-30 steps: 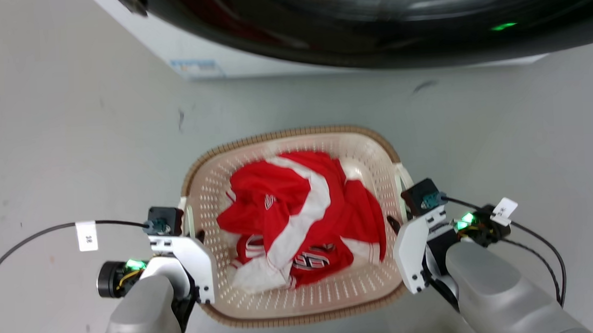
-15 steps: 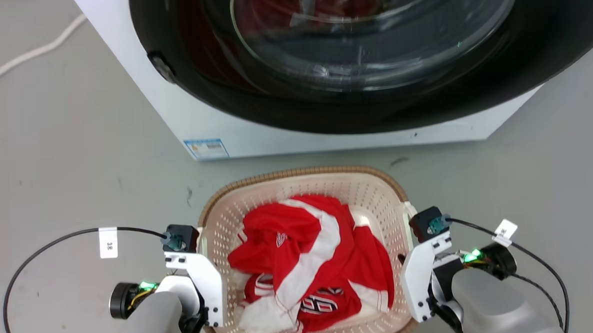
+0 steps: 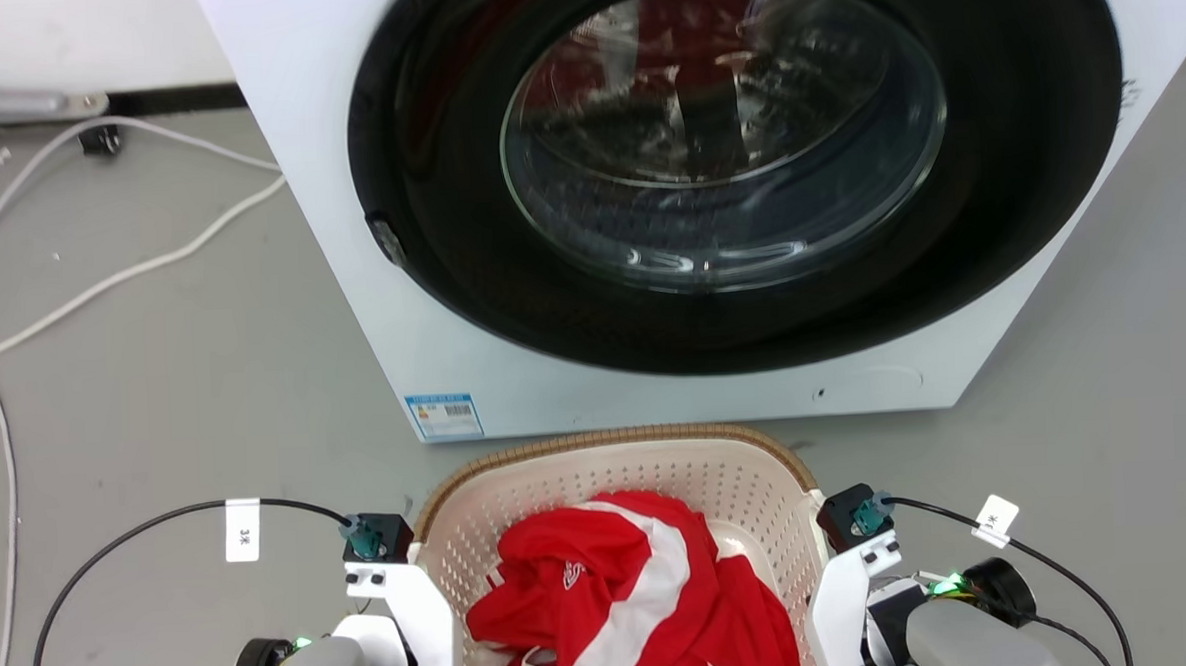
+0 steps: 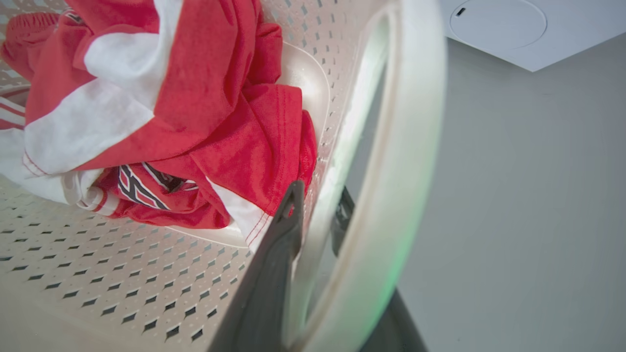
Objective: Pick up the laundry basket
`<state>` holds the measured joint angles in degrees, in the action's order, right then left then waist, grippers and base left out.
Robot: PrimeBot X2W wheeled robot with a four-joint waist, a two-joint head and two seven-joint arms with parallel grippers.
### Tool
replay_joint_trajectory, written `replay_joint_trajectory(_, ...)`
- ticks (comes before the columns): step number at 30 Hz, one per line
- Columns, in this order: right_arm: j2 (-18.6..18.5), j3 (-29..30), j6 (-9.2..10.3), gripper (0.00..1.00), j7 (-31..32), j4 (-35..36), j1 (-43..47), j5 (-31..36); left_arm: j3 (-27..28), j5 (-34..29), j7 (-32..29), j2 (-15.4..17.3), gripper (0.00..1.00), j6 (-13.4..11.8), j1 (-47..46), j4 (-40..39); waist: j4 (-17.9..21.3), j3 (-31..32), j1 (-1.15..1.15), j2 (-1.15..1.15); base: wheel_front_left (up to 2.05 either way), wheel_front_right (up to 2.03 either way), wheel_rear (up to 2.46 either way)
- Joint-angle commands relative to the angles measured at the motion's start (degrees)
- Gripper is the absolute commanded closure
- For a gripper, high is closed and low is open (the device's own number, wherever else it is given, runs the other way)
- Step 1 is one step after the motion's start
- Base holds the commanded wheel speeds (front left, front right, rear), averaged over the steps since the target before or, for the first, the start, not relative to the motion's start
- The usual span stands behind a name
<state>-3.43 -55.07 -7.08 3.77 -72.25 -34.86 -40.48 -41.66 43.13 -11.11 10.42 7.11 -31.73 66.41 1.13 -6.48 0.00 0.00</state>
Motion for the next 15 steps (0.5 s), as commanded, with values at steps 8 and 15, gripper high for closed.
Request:
replay_joint_trajectory(8, -1.10, -2.98, -0.70, 1.00, 2.03, 1.96, 1.49, -2.87, -4.15, 3.96, -3.79, 0.13, 1.00, 0.66, 2.30, -1.30, 0.12, 5.43, 0.00, 0.00, 0.00, 0.00, 0.00)
replay_joint_trajectory(15, -1.53, -5.09, -0.70, 1.00, 3.08, 2.29, 2.45, -5.28, -6.90, 7.12, -5.76, 0.56, 1.00, 0.67, 2.86, -1.51, -0.15, 7.17, 0.00, 0.00, 0.00, 0.00, 0.00)
